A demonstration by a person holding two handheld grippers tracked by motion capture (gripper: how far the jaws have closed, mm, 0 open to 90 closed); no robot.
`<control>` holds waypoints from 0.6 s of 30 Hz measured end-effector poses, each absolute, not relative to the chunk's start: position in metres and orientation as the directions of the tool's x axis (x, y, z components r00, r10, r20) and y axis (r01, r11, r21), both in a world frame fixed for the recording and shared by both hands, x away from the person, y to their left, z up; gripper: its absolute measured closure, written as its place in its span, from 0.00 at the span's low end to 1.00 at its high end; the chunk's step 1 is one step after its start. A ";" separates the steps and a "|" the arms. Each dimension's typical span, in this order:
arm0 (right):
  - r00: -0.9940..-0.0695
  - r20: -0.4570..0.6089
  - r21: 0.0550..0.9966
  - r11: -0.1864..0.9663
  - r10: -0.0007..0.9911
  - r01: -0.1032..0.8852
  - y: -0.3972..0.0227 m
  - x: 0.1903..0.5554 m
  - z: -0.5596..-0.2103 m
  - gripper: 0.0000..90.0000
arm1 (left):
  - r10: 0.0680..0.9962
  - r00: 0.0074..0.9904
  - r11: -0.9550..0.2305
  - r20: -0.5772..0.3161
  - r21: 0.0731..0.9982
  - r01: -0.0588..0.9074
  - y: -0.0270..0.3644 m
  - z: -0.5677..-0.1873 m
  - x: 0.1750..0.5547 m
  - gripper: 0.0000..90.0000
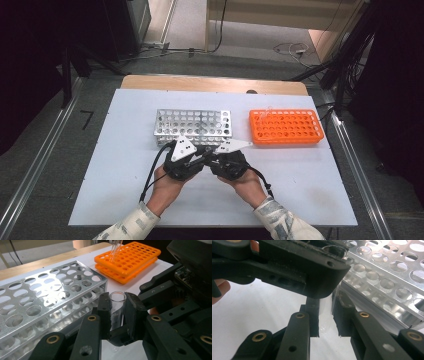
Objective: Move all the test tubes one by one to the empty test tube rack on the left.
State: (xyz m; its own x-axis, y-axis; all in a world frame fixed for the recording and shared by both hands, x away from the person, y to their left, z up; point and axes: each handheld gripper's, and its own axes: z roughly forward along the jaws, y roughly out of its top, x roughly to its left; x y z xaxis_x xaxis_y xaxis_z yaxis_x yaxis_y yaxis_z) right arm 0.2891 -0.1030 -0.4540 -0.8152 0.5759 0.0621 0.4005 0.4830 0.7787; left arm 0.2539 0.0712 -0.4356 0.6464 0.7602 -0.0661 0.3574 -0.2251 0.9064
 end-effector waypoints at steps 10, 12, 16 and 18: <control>-0.806 0.066 0.775 0.479 0.588 0.413 -0.104 0.290 -0.452 0.49 | 0.786 0.613 -0.191 -0.078 0.913 0.361 0.081 -0.430 0.260 0.84; -0.803 0.066 0.769 0.483 0.593 0.420 -0.105 0.293 -0.454 0.45 | 0.796 0.600 -0.179 -0.080 0.916 0.360 0.087 -0.426 0.262 0.84; -0.786 0.075 0.756 0.479 0.613 0.446 -0.108 0.295 -0.454 0.37 | 0.815 0.572 -0.145 -0.093 0.923 0.356 0.097 -0.419 0.267 0.84; -0.783 0.072 0.757 0.477 0.618 0.446 -0.111 0.295 -0.454 0.36 | 0.823 0.560 -0.134 -0.096 0.925 0.357 0.102 -0.416 0.270 0.84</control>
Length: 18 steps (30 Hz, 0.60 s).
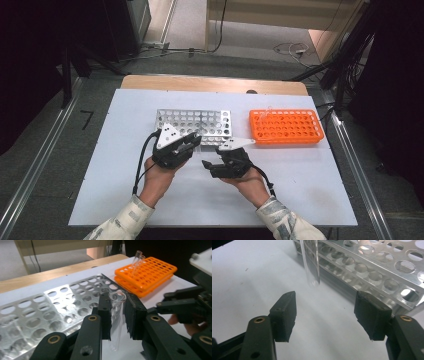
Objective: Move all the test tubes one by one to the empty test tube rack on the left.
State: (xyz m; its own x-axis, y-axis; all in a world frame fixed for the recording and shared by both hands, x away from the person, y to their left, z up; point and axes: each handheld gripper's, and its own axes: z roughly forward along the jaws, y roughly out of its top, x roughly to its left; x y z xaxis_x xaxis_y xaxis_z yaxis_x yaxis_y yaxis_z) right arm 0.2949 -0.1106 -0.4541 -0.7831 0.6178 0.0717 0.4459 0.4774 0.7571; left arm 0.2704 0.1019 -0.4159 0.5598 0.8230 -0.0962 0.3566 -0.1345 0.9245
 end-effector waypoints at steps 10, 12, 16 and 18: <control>-0.759 0.071 0.762 0.456 0.648 0.460 -0.125 0.297 -0.452 0.36 | 0.860 0.497 -0.085 -0.113 0.930 0.358 0.123 -0.406 0.285 0.84; -0.753 0.072 0.763 0.450 0.654 0.464 -0.127 0.298 -0.452 0.36 | 0.866 0.487 -0.082 -0.111 0.931 0.357 0.127 -0.405 0.287 0.84; -0.746 0.073 0.764 0.444 0.662 0.468 -0.131 0.299 -0.452 0.35 | 0.878 0.466 -0.070 -0.112 0.932 0.355 0.134 -0.402 0.291 0.84; -0.742 0.073 0.764 0.441 0.666 0.471 -0.132 0.299 -0.452 0.33 | 0.883 0.457 -0.065 -0.112 0.933 0.354 0.138 -0.401 0.293 0.84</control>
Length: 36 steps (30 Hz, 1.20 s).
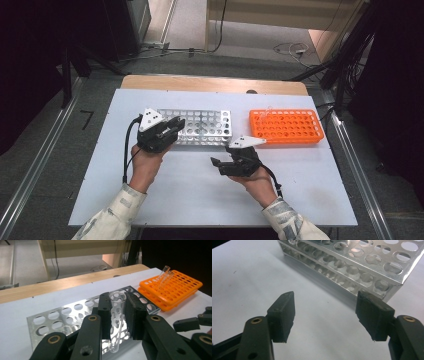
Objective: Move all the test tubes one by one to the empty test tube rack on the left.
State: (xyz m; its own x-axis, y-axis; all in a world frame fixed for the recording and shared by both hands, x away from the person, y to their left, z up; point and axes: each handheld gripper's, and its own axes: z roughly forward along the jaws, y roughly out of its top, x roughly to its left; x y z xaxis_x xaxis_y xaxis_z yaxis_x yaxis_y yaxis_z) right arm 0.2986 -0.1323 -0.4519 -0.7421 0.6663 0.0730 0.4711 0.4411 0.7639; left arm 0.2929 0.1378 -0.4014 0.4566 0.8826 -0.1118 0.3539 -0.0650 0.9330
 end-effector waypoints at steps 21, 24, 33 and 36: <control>-0.712 0.077 0.755 0.426 0.698 0.499 -0.144 0.299 -0.453 0.29 | 0.922 0.380 -0.054 -0.080 0.943 0.330 0.155 -0.399 0.306 0.84; -0.712 0.076 0.755 0.426 0.698 0.498 -0.144 0.299 -0.453 0.29 | 0.926 0.371 -0.064 -0.066 0.942 0.328 0.154 -0.400 0.307 0.84; -0.713 0.077 0.754 0.427 0.697 0.499 -0.143 0.298 -0.453 0.29 | 0.929 0.366 -0.071 -0.060 0.939 0.335 0.153 -0.408 0.310 0.84; -0.714 0.076 0.755 0.428 0.696 0.497 -0.143 0.298 -0.453 0.29 | 0.929 0.366 -0.081 -0.051 0.938 0.336 0.152 -0.409 0.310 0.84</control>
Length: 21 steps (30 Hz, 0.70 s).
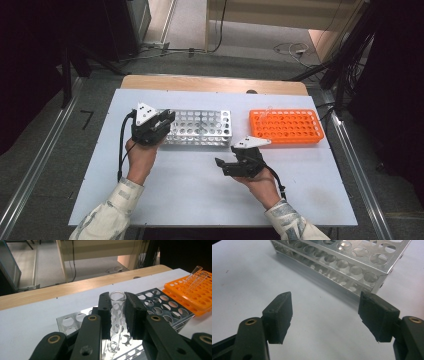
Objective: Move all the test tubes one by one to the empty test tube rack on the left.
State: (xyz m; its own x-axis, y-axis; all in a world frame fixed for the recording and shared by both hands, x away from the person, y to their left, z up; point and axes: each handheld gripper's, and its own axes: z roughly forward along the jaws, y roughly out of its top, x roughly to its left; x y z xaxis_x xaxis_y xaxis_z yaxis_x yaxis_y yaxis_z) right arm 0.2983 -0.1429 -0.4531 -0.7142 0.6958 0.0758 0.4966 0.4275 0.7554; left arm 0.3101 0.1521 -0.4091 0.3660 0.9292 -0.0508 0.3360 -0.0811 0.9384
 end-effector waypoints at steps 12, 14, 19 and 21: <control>-0.718 0.076 0.753 0.433 0.692 0.496 -0.141 0.298 -0.454 0.29 | 0.931 0.364 -0.117 -0.024 0.926 0.360 0.147 -0.427 0.312 0.84; -0.719 0.076 0.752 0.434 0.691 0.497 -0.141 0.298 -0.454 0.29 | 0.931 0.366 -0.126 -0.017 0.923 0.363 0.146 -0.429 0.313 0.84; -0.721 0.076 0.751 0.437 0.689 0.496 -0.140 0.298 -0.454 0.29 | 0.930 0.367 -0.141 -0.006 0.917 0.372 0.143 -0.433 0.313 0.84; -0.720 0.079 0.750 0.435 0.689 0.498 -0.139 0.298 -0.454 0.29 | 0.931 0.365 -0.141 -0.007 0.915 0.377 0.142 -0.435 0.313 0.83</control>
State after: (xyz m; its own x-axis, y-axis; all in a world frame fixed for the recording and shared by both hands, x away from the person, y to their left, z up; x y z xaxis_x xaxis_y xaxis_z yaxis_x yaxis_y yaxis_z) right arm 0.2982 -0.1395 -0.4542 -0.7204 0.6891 0.0787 0.4980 0.4350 0.7502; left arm 0.3128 0.1423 -0.4352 0.3646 0.9311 -0.0068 0.3770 -0.1410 0.9154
